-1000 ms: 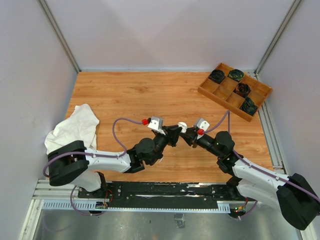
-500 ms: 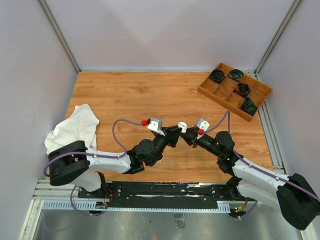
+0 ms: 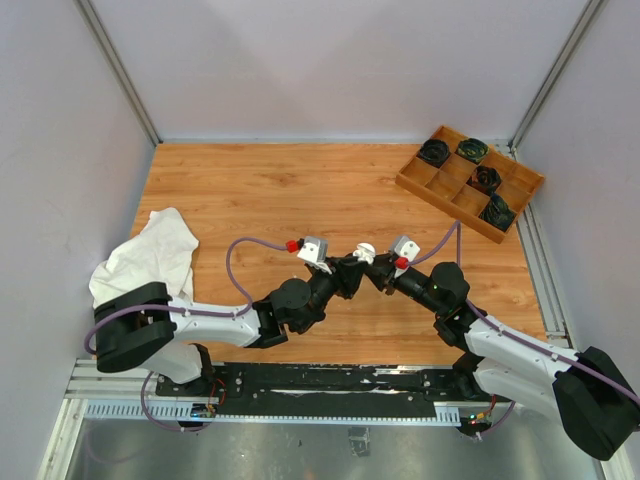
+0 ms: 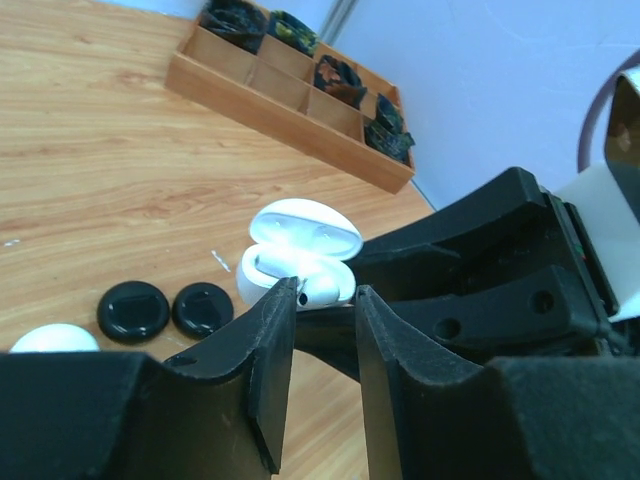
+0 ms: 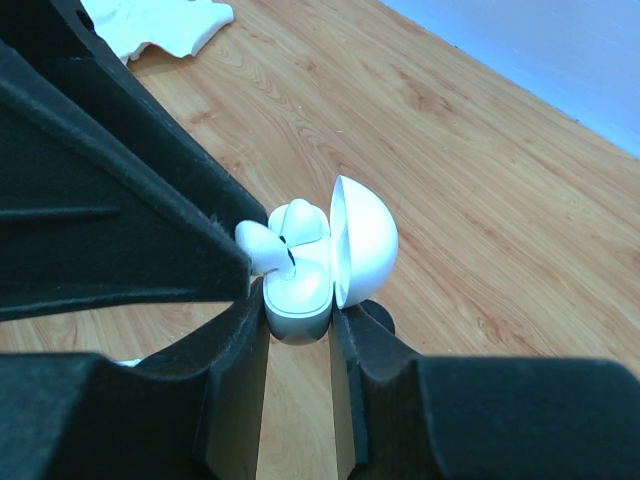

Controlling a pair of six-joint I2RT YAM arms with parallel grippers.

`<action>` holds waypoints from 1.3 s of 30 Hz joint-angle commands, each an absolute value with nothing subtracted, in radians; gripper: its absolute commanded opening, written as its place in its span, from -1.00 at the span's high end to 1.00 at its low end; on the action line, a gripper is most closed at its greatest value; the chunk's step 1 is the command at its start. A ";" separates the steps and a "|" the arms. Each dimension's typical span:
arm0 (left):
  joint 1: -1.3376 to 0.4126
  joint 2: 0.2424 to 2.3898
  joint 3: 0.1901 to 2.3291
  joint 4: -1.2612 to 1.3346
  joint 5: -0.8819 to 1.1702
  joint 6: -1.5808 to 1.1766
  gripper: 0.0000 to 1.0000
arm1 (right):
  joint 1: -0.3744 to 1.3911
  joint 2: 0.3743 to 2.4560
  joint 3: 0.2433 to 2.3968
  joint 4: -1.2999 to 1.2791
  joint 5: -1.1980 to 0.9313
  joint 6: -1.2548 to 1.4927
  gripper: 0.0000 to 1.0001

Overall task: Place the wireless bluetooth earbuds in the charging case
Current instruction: Place the earbud in the charging case, then close the charging case.

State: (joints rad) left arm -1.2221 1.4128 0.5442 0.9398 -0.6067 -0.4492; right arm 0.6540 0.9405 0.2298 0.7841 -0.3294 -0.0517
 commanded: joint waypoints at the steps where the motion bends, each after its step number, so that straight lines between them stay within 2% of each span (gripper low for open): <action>1: -1.239 1.369 0.574 0.903 -0.550 -0.490 0.28 | 0.642 0.928 0.224 0.823 -0.337 -0.049 0.97; 15: -1.239 1.297 0.604 0.825 -0.434 -0.528 0.02 | 0.643 0.928 0.227 0.820 -0.342 -0.049 0.97; 23: -1.202 1.203 0.620 0.660 -0.423 -0.490 -0.07 | 0.642 0.927 0.231 0.816 -0.376 -0.049 0.97; 27: -1.125 1.148 0.607 0.597 -0.309 -0.505 -0.13 | 0.642 0.934 0.239 0.813 -0.404 -0.050 0.97; 34: -1.014 1.101 0.642 0.446 -0.132 -0.477 -0.48 | 0.643 0.941 0.253 0.801 -0.470 -0.048 0.97; 39: -0.938 1.109 0.651 0.414 -0.001 -0.484 -0.55 | 0.642 0.952 0.266 0.797 -0.525 -0.039 0.97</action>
